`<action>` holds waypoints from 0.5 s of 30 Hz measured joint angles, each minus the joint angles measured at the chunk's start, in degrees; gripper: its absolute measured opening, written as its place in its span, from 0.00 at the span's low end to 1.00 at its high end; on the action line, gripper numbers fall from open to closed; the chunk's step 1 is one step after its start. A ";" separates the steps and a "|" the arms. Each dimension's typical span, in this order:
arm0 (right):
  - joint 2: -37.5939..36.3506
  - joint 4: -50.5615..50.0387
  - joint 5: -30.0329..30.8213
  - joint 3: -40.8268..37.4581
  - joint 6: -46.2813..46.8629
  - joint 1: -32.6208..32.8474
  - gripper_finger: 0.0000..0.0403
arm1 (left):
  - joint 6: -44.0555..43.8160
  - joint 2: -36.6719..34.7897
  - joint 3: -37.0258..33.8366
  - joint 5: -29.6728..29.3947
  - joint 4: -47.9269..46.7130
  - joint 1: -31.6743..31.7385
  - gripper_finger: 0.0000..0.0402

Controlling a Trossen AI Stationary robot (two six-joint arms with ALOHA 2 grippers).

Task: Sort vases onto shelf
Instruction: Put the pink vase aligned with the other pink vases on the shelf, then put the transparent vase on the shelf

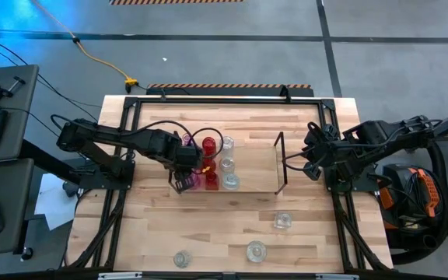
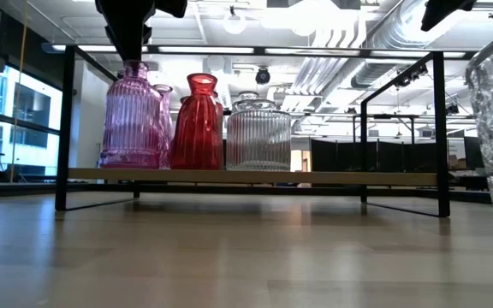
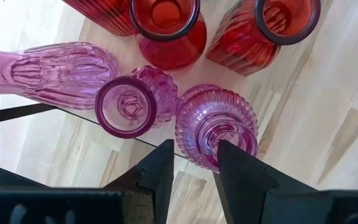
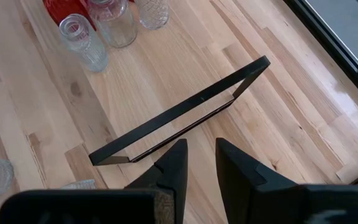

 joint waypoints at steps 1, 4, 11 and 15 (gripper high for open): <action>0.00 0.00 -0.02 -0.02 0.00 -0.02 0.16 | -0.02 0.00 0.00 -0.02 0.00 0.00 0.29; 0.00 0.06 -0.10 -0.01 0.00 0.00 0.16 | -0.17 0.00 0.01 -0.13 0.07 0.00 0.29; 0.00 0.09 -0.08 0.00 0.45 0.00 0.16 | 0.71 0.00 6.31 -3.48 -0.04 0.00 0.29; 0.00 0.08 -0.09 -0.02 1.56 0.00 0.16 | 1.13 0.00 10.82 -5.05 -0.36 -0.02 0.29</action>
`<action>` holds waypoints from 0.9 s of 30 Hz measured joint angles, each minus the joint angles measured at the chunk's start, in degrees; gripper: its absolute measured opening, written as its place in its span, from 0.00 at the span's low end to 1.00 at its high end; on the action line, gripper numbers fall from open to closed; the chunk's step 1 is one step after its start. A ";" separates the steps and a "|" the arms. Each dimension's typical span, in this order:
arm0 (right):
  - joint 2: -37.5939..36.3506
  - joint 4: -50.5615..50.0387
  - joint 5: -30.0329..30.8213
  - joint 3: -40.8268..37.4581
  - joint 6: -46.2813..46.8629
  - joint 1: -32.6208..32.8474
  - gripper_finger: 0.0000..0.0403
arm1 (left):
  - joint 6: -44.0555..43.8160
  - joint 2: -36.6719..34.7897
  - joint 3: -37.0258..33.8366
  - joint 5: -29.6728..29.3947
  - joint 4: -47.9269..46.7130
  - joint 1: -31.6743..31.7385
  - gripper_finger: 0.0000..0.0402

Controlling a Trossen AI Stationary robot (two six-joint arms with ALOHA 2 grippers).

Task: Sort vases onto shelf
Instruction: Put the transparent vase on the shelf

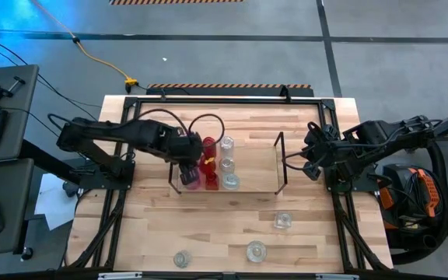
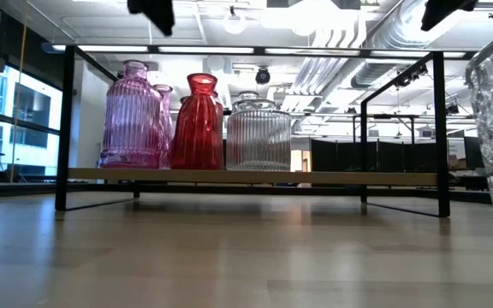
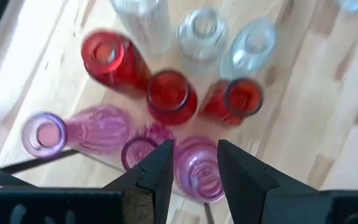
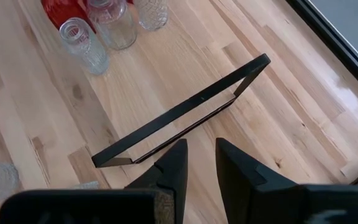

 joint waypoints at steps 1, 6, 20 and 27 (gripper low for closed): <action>0.00 0.02 -0.02 0.00 0.25 -0.02 0.16 | -0.24 0.00 0.97 -0.01 0.00 -0.22 0.29; 1.25 3.81 -2.60 0.00 -1.45 0.97 0.16 | -4.95 -0.07 3.20 -0.23 0.04 -3.96 0.29; 21.29 16.66 -9.18 0.02 8.91 11.90 0.16 | -27.08 -0.04 3.28 -10.19 -2.85 -27.47 0.29; 29.31 14.24 -12.30 0.00 27.15 20.92 0.16 | -45.01 0.04 2.88 -15.46 -15.99 -38.00 0.29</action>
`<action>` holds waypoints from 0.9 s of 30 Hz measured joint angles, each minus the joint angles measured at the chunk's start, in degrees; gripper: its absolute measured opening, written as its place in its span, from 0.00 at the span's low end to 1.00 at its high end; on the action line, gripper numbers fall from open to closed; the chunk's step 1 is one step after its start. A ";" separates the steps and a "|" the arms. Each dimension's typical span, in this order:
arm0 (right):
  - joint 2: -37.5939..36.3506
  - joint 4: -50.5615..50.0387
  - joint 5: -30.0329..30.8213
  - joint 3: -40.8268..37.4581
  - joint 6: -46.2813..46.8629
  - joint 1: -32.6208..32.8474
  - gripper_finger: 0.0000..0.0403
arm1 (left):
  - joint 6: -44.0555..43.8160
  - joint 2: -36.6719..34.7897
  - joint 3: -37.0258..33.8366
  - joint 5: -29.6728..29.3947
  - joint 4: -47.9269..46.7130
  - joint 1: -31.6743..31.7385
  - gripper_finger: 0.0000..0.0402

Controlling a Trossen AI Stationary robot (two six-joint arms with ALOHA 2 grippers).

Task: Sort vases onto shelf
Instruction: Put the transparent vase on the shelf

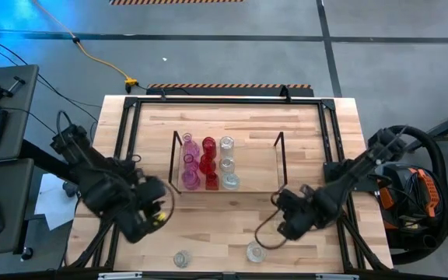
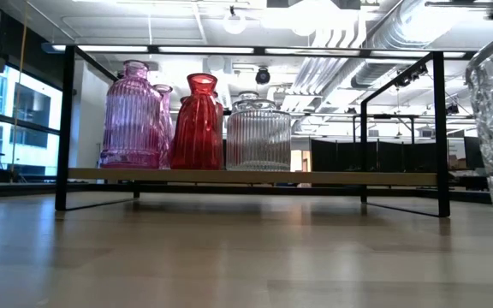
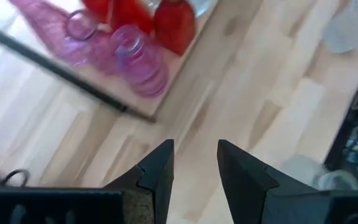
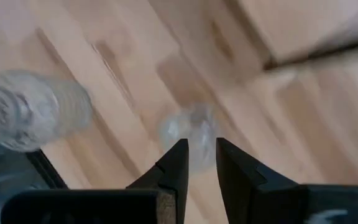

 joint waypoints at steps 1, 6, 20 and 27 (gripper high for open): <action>0.67 -0.41 -0.45 0.00 2.82 1.16 0.16 | -1.16 0.00 -0.02 -0.56 -1.29 -1.46 0.29; 2.91 0.44 -0.66 0.00 11.44 5.18 0.16 | -0.54 0.00 -0.02 -2.35 -1.49 -5.85 0.29; 8.59 9.91 -1.87 0.00 9.23 0.88 0.16 | 3.14 -0.04 -0.02 -1.88 -1.55 -7.16 0.29; 8.59 5.75 -6.39 -0.02 11.93 -0.52 0.26 | 3.11 -0.04 -0.04 -2.07 -1.55 -7.95 0.29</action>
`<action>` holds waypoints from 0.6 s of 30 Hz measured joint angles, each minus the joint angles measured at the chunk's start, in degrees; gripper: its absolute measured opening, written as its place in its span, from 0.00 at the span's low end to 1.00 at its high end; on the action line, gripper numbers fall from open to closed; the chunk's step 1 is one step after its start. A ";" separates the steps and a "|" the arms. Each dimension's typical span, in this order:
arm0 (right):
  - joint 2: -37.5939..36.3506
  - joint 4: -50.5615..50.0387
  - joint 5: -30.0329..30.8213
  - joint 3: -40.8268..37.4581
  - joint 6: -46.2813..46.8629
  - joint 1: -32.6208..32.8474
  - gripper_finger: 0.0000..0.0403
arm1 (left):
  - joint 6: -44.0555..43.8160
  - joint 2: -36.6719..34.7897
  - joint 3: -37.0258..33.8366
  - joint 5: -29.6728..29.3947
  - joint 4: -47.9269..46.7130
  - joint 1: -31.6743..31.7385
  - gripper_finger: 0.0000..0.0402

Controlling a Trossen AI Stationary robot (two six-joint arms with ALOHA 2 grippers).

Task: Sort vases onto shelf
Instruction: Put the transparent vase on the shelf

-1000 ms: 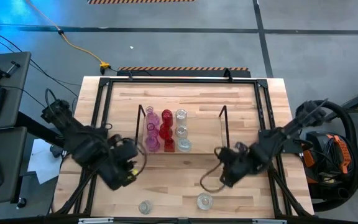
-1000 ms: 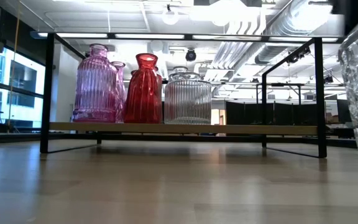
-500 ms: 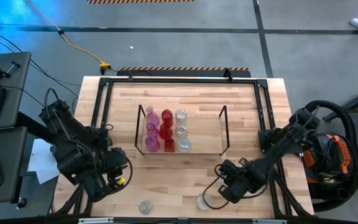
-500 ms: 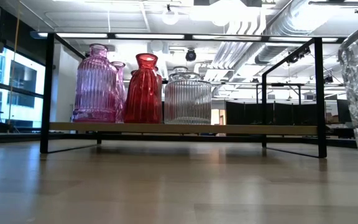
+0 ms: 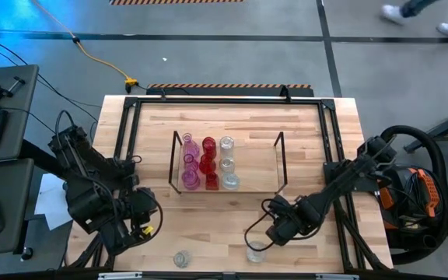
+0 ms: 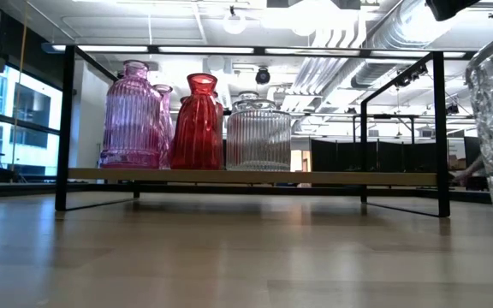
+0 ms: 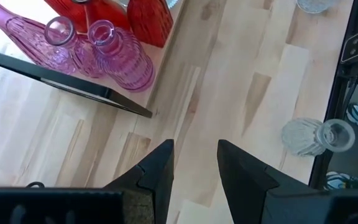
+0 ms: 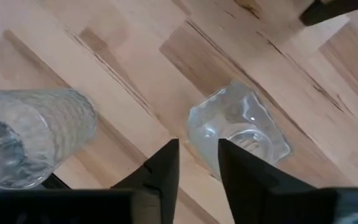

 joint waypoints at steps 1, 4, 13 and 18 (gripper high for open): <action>0.00 0.16 -0.06 0.00 0.02 0.02 0.28 | 0.02 0.00 0.00 0.00 0.00 0.00 0.29; 0.00 0.45 -0.09 0.00 0.66 0.04 0.33 | 0.03 0.00 0.00 -0.02 0.00 0.00 0.29; -0.37 -1.05 1.48 -0.02 2.14 -0.36 0.35 | 0.46 -0.11 -0.02 -0.28 0.00 0.16 0.29; -0.65 -0.34 0.59 -0.02 3.35 -0.99 0.35 | 0.49 -0.17 -0.02 -0.61 0.00 0.17 0.29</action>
